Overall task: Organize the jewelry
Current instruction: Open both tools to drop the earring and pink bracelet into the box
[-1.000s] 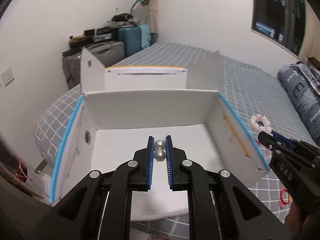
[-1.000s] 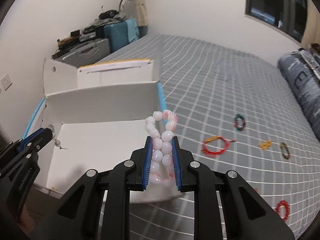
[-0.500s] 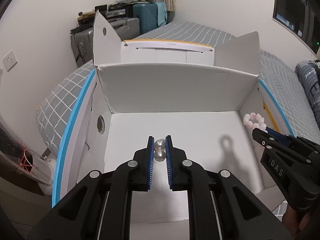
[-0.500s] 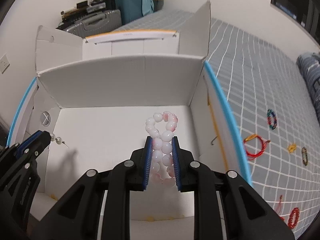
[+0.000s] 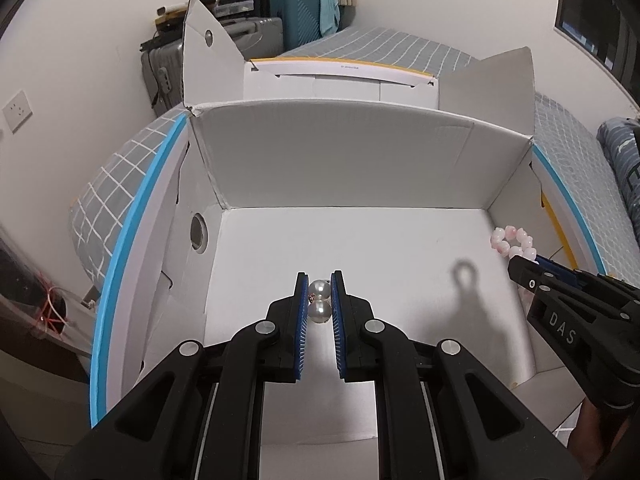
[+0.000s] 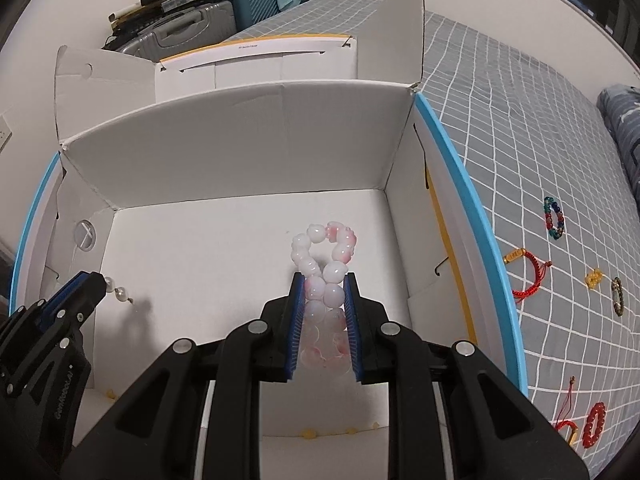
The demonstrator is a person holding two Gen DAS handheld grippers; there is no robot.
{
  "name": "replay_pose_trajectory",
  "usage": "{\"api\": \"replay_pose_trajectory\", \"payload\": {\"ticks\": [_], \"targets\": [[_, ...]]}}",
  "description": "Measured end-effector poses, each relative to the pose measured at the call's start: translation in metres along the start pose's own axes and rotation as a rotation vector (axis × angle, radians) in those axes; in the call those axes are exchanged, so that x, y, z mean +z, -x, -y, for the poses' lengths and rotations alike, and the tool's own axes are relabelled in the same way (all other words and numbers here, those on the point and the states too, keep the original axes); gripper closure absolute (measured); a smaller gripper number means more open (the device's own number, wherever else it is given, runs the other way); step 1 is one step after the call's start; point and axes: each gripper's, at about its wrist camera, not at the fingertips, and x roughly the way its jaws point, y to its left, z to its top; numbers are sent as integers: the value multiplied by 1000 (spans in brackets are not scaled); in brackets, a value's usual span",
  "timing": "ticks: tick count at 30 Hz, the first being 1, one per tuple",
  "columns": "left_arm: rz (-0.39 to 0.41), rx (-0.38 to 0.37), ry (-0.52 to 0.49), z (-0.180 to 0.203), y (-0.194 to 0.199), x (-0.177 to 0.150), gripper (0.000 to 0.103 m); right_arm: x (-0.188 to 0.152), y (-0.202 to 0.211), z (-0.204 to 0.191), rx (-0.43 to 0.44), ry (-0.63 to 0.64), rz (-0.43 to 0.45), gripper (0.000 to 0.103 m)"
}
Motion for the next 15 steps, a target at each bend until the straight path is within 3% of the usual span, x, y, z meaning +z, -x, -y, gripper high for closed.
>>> {"api": "replay_pose_trajectory", "payload": {"ticks": [3, 4, 5, 11, 15], "targets": [[-2, -3, 9, -1, 1, 1, 89, 0, 2, 0, 12, 2, 7, 77], [-2, -4, 9, -1, 2, 1, 88, 0, 3, -1, 18, 4, 14, 67], [1, -6, 4, -1, 3, 0, 84, -1, 5, -1, 20, 6, 23, 58], [50, 0, -1, -5, 20, -2, 47, -3, 22, -5, 22, 33, 72, 37], [98, 13, 4, -7, 35, -2, 32, -6, 39, -4, 19, 35, 123, 24]]}}
